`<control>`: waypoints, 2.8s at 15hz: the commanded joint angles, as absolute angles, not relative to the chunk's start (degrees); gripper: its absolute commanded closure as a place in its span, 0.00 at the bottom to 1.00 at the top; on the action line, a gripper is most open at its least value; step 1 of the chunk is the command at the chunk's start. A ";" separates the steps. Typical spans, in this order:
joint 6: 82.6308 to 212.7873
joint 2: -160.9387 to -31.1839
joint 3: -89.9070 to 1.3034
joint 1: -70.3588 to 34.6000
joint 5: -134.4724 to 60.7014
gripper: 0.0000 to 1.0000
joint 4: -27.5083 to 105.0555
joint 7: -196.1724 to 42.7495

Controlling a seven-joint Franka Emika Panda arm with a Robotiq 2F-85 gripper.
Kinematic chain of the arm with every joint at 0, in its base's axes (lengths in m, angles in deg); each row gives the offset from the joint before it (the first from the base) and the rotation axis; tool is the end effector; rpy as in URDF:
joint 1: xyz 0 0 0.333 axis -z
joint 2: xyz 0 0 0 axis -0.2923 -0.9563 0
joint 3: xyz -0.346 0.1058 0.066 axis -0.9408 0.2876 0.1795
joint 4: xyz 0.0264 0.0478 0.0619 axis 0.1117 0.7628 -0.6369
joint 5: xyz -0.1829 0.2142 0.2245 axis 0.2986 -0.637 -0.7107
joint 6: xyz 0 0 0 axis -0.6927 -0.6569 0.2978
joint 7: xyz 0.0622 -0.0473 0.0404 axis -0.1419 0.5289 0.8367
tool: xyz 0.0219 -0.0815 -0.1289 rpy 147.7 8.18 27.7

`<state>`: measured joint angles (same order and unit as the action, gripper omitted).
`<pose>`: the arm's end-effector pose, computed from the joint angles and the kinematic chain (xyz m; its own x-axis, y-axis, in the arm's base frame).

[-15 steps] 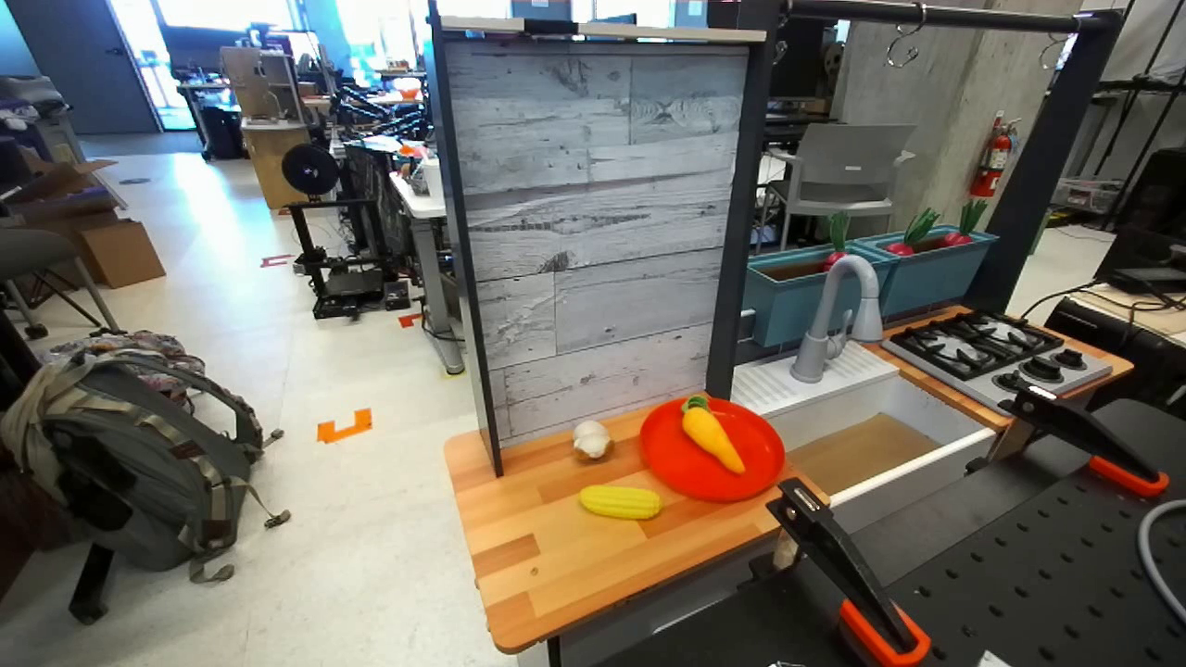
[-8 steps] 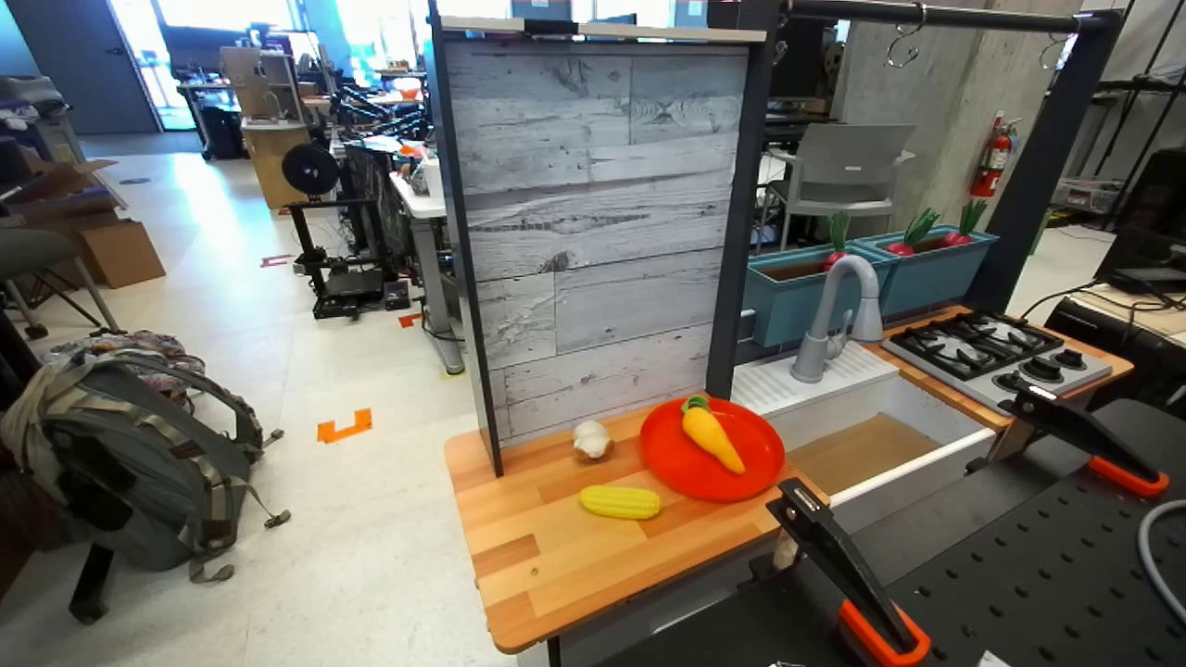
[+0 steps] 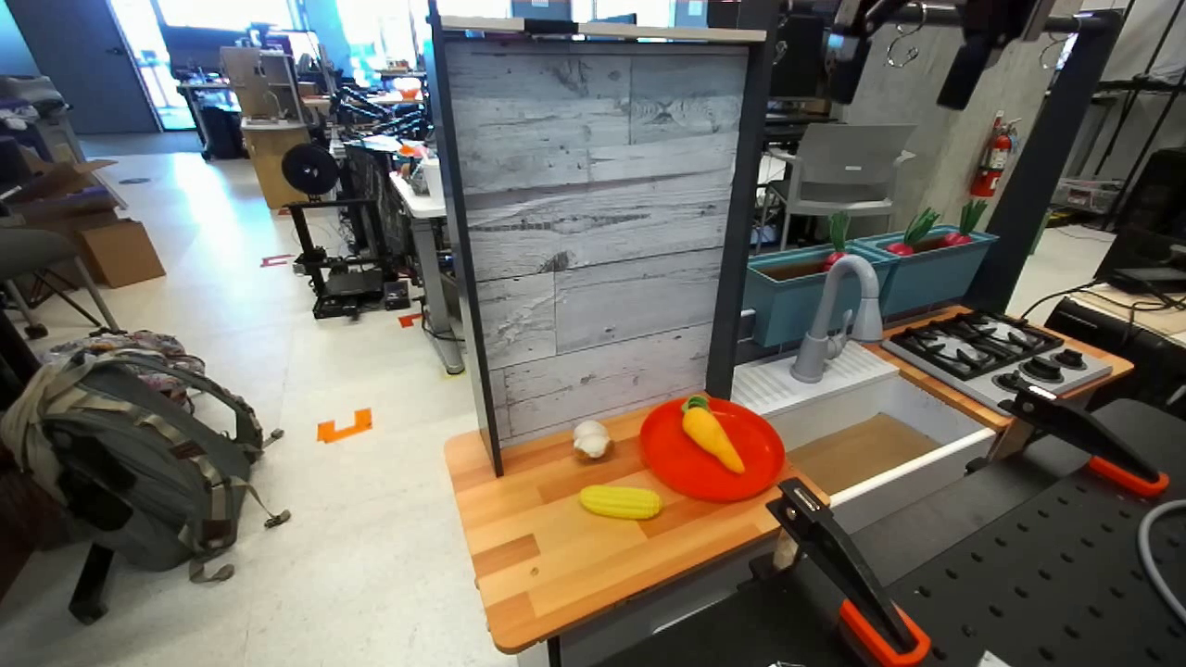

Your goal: Remove the carrot plushie from the orange plate

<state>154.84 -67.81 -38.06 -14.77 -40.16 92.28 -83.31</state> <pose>0.4218 0.0006 0.3837 0.9716 -0.1976 0.1299 -0.1964 -0.9803 -0.0216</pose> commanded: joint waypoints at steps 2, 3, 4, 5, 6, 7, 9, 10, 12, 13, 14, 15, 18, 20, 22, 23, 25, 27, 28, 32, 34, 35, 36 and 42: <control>156.87 -81.75 -39.97 -15.44 -44.66 0.00 84.93 -78.81; 156.74 -84.34 -40.10 -15.28 -45.47 0.00 83.48 -77.87; 156.33 -87.37 -40.19 -15.14 -46.95 0.00 81.66 -76.33; 156.33 -90.09 -40.12 -14.90 -48.47 0.00 80.02 -75.13; 156.67 -92.91 -39.97 -14.60 -49.77 0.00 78.32 -74.29; 156.78 -95.27 -39.69 -14.27 -51.13 0.00 76.75 -73.62; 157.20 -100.22 -39.10 -13.58 -53.41 0.00 73.46 -72.58; 157.12 -102.67 -38.73 -13.16 -54.59 0.00 71.75 -71.98; 158.16 -107.91 -38.39 -12.78 -56.05 0.00 68.49 -72.24; 158.94 -110.28 -38.55 -12.93 -55.86 0.00 67.16 -72.92; 159.92 -112.41 -38.68 -13.05 -55.43 0.00 65.97 -73.36; 161.71 -114.55 -38.97 -13.39 -54.66 0.00 65.01 -73.86; 165.24 -121.27 -40.01 -14.59 -52.74 0.00 61.39 -75.91; 165.89 -125.31 -40.85 -15.43 -51.76 0.00 58.70 -77.49; 164.65 -128.87 -41.50 -16.06 -50.94 0.00 55.79 -78.72; 164.07 -130.42 -41.68 -16.27 -50.59 0.00 54.46 -79.39; 164.31 -133.26 -42.10 -16.88 -50.19 0.00 52.10 -80.46; 164.24 -135.66 -42.60 -17.67 -49.38 0.00 49.89 -81.53; 164.10 -136.68 -42.83 -18.05 -48.97 0.00 48.86 -81.99; 163.78 -139.66 -43.36 -19.44 -47.73 0.00 45.99 -83.16; 163.90 -140.73 -43.74 -20.16 -46.99 0.00 45.09 -83.68; 163.78 -141.21 -43.88 -20.39 -46.62 0.00 44.60 -83.87; 163.75 -141.60 -44.17 -20.75 -46.39 0.00 44.15 -84.23; 162.99 -141.89 -45.41 -21.74 -44.84 0.58 43.33 -84.96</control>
